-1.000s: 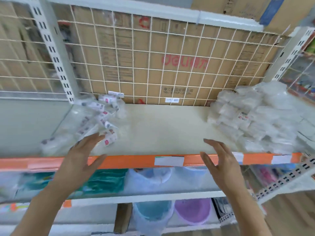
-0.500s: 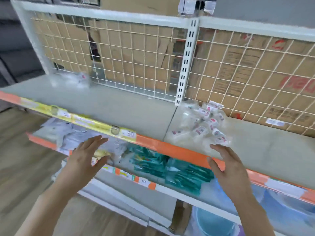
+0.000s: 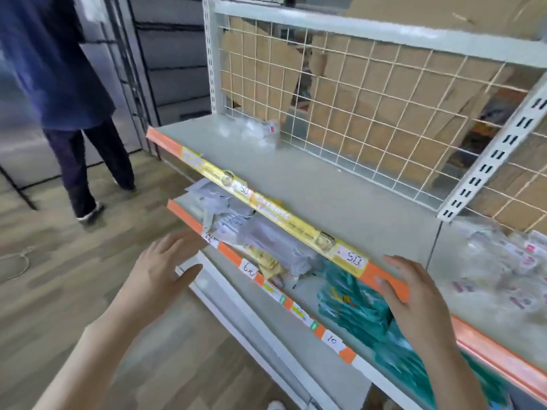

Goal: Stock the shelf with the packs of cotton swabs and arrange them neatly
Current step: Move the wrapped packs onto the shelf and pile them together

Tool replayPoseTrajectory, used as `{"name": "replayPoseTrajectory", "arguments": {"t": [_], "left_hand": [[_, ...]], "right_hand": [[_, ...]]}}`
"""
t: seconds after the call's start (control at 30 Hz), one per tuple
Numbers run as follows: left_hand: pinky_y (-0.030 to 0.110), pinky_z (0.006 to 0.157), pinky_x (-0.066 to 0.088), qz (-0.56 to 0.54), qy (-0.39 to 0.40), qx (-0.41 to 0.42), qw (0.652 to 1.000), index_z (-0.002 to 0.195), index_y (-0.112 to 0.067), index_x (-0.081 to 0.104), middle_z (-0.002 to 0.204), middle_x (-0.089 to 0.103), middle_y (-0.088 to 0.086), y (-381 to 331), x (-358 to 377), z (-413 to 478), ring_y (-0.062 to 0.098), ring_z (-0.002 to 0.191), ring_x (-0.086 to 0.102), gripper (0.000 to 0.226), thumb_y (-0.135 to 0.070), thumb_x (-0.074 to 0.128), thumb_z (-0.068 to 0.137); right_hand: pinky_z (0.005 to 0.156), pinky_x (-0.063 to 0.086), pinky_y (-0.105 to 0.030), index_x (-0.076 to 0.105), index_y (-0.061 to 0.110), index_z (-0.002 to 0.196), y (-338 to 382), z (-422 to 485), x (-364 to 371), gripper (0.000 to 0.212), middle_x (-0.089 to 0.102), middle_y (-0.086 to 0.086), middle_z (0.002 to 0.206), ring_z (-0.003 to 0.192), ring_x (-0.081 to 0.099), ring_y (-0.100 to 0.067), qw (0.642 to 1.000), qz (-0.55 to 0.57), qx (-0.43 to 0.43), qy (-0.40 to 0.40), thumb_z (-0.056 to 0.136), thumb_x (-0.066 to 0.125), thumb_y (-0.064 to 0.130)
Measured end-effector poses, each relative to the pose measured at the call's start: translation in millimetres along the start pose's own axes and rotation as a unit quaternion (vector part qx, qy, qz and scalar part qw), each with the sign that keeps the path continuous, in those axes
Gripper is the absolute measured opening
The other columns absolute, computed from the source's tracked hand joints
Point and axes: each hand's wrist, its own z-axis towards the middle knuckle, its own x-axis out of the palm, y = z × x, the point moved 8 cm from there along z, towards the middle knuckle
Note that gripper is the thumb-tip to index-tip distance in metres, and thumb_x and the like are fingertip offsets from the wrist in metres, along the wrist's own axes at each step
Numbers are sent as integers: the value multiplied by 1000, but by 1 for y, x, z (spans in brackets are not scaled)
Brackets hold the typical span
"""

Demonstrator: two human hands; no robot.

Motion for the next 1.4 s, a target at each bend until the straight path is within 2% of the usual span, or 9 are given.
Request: {"name": "replayPoseTrajectory", "arguments": {"t": [0.23, 0.4, 0.53, 0.73, 0.9, 1.03, 1.13, 1.23, 1.4], "left_hand": [[38, 84, 44, -2, -26, -64, 998, 124, -37, 44, 124, 44, -16, 60, -1, 25, 17, 107, 49, 44, -46, 44, 81], [44, 85, 45, 17, 1, -108, 994, 125, -22, 55, 122, 57, 0, 107, 6, 75, 30, 105, 57, 54, -51, 43, 81], [48, 90, 45, 19, 1, -120, 993, 125, -17, 59, 128, 55, 3, 138, 6, 125, 31, 112, 55, 62, -55, 38, 81], [43, 95, 40, -3, 6, -137, 990, 127, -17, 56, 131, 54, 1, 166, 23, 175, 28, 115, 53, 66, -56, 37, 77], [44, 100, 40, -34, 25, -125, 991, 131, -24, 53, 138, 48, -4, 197, 41, 219, 24, 122, 49, 50, -48, 56, 87], [42, 96, 42, -47, 52, -93, 993, 129, -20, 55, 134, 52, 2, 223, 57, 268, 26, 118, 53, 63, -58, 41, 80], [38, 94, 41, -52, 68, -55, 995, 129, -18, 56, 134, 52, 4, 244, 72, 316, 27, 117, 53, 62, -56, 44, 81], [39, 99, 36, -50, 105, -50, 992, 133, -18, 51, 140, 45, 7, 274, 91, 365, 31, 124, 46, 52, -40, 61, 87], [45, 108, 28, -22, 168, -27, 985, 142, -15, 38, 149, 30, 17, 313, 125, 444, 37, 134, 31, 67, -39, 64, 85]], "right_hand": [[88, 42, -38, 61, 17, 118, 33, 72, 53, 31, 58, -2, 122, 112, 53, -23, 999, 22, -36, 19, 88, 64, 19], [90, 38, -32, 61, 16, 119, 50, 135, 92, 32, 58, -2, 123, 115, 52, -22, 998, 38, -36, 22, 87, 64, 17], [93, 40, -36, 60, 17, 120, 67, 187, 118, 32, 57, 0, 123, 116, 52, -20, 997, 52, -46, 23, 88, 63, 18], [95, 40, -35, 59, 17, 121, 82, 242, 159, 33, 58, 1, 123, 118, 52, -19, 996, 56, -55, 45, 88, 63, 18], [95, 39, -31, 58, 21, 123, 91, 275, 192, 35, 56, 3, 126, 119, 50, -16, 995, 41, -51, 70, 88, 62, 20], [94, 38, -29, 55, 23, 126, 99, 304, 215, 35, 53, 6, 128, 120, 48, -13, 996, 35, -34, 68, 91, 57, 31], [95, 40, -32, 54, 22, 127, 109, 331, 234, 39, 52, 4, 130, 123, 47, -14, 998, 40, -23, 50, 90, 55, 34], [99, 38, -33, 52, 24, 130, 120, 361, 255, 43, 40, 2, 142, 133, 36, -14, 999, 35, 9, 30, 89, 62, 28], [101, 34, -33, 35, 33, 142, 146, 424, 290, 62, 18, -3, 154, 140, 22, -20, 999, -1, 30, 41, 87, 63, 35]]}}
